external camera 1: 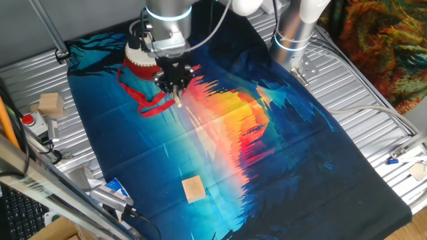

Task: Play the drum

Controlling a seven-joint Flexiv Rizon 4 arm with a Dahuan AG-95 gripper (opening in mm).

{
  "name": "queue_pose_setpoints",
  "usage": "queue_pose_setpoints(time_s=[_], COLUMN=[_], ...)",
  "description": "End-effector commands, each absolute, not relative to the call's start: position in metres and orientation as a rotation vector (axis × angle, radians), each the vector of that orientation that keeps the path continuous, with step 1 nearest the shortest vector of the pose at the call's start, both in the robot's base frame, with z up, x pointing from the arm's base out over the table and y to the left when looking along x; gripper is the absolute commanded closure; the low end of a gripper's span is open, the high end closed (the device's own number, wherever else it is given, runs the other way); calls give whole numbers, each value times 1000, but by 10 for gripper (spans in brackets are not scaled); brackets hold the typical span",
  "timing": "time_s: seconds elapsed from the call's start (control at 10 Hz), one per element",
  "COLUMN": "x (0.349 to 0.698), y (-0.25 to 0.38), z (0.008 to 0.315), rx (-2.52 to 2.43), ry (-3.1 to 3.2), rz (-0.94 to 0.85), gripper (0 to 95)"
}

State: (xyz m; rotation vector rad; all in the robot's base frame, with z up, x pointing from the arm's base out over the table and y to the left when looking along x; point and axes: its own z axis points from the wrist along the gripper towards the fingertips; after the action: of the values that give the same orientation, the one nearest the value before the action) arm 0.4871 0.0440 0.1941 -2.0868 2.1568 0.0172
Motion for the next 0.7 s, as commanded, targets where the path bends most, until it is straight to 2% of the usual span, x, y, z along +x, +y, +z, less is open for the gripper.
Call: queue_pose_setpoints(time_s=[0.1, 0.7], x=[483, 476], y=[31, -4], z=[197, 197], rx=[-2077, -2094], ry=[2155, 2138], rz=[21, 21], gripper=[950, 950])
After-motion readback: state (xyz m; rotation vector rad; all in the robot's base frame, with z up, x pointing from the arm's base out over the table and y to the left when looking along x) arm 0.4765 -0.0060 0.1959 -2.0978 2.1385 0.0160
